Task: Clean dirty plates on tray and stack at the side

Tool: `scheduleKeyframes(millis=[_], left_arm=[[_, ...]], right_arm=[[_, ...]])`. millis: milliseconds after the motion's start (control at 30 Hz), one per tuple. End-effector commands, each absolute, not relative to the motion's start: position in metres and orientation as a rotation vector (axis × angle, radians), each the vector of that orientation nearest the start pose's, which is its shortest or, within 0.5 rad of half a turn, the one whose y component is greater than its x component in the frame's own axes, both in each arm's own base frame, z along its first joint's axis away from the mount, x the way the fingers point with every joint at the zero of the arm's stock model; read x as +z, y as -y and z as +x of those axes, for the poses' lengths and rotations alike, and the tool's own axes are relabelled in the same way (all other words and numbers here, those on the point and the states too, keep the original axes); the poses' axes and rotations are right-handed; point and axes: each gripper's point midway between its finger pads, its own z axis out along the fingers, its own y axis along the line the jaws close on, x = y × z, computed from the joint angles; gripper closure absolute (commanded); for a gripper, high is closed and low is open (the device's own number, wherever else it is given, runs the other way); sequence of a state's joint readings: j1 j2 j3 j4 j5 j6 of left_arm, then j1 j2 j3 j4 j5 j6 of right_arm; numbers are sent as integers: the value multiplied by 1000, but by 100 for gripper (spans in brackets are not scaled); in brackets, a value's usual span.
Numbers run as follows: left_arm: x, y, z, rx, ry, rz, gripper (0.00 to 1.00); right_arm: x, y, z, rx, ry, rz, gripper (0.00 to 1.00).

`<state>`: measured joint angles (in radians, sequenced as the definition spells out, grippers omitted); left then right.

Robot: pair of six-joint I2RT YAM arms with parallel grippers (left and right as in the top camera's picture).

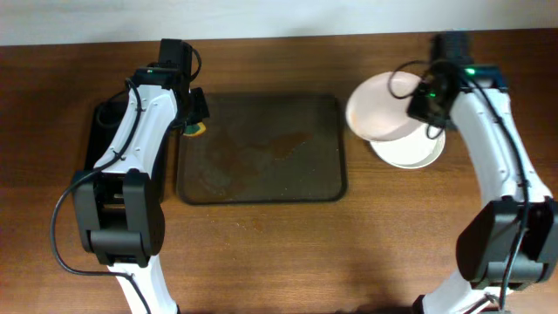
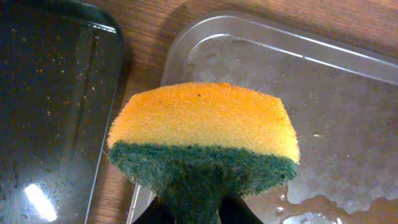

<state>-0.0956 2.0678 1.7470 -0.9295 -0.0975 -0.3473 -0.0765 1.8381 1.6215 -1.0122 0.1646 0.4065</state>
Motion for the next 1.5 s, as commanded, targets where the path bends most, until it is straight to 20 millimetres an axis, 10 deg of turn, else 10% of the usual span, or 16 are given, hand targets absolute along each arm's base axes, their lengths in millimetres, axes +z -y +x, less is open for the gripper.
scheduleKeyframes(millis=[0, 133, 200, 267, 467, 700, 800, 900, 967, 1000, 1100, 1267, 1467], left_arm=[[106, 26, 478, 33, -2749, -364, 83], [106, 26, 478, 32, -2748, -364, 83], [106, 26, 478, 32, -2746, -364, 83], [109, 25, 479, 30, -2740, -365, 86], [179, -39, 458, 45, -2614, -537, 87], [126, -107, 415, 228, -2756, -759, 86], [80, -110, 403, 297, -2865, -778, 56], [53, -118, 403, 300, -2893, -836, 47], [54, -124, 409, 295, -2861, -848, 1], [61, -125, 413, 292, -2847, -846, 1], [112, -123, 425, 269, -2773, -820, 1], [253, -74, 448, 204, -2486, -411, 1], [264, -59, 445, 129, -2465, -398, 1]], right_arm=[[118, 91, 404, -139, -2705, 817, 96], [81, 120, 396, -118, -2661, 923, 96], [73, 116, 399, -81, -2651, 912, 58], [74, 106, 406, 12, -2644, 892, 50], [82, 38, 422, 276, -2711, 626, 30], [120, -44, 442, 328, -2705, 313, 11], [117, -49, 434, 328, -2739, 301, 3], [114, -49, 427, 321, -2771, 296, 1], [115, -49, 426, 321, -2774, 297, 1], [121, -49, 428, 321, -2764, 294, 1], [172, -47, 435, 300, -2675, 208, 1], [281, -40, 414, 272, -2519, 194, 2], [417, -20, 318, 195, -2173, 194, 2]])
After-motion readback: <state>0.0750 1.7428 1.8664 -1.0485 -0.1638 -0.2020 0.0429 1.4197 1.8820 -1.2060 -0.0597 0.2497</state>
